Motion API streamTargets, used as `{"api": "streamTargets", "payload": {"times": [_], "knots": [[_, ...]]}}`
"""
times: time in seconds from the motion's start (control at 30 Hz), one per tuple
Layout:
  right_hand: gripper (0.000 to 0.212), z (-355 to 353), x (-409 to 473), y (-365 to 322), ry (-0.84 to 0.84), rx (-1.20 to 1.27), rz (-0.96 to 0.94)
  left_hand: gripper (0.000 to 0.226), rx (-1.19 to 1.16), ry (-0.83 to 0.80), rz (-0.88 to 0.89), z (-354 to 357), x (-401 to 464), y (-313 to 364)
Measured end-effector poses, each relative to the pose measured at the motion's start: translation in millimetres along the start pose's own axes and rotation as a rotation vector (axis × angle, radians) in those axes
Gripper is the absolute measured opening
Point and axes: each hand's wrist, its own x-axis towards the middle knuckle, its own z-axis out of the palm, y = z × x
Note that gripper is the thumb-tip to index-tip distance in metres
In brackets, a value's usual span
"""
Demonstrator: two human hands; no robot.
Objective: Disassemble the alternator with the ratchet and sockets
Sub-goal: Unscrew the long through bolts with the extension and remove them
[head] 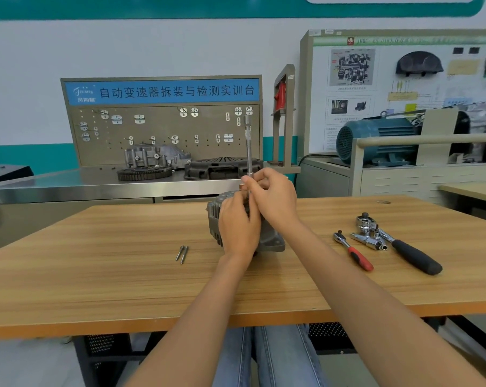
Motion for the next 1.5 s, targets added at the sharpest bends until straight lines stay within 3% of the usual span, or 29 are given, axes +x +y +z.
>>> {"api": "streamTargets", "payload": {"times": [0.2, 0.5, 0.67, 0.87, 1.33, 1.5], "knots": [[0.024, -3, 2, 1, -0.065, -0.068, -0.041, 0.044, 0.009, -0.003, 0.042, -1, -1, -2], [0.032, 2, 0, 3, -0.030, -0.066, -0.030, 0.015, 0.039, 0.006, 0.023, 2, -1, -3], [0.019, 4, -2, 3, 0.064, -0.073, -0.067, 0.014, 0.043, 0.010, 0.013, 2, -2, -1], [0.016, 3, -2, 0, 0.024, -0.110, -0.056, 0.021, -0.018, -0.010, -0.006, 3, -2, -3], [0.037, 7, -3, 1, 0.052, -0.120, -0.074, 0.012, 0.010, 0.009, 0.007, 3, -2, -3], [0.022, 8, -2, 1, 0.057, -0.140, -0.062, 0.013, 0.028, -0.003, 0.002, 0, -1, 0]]}}
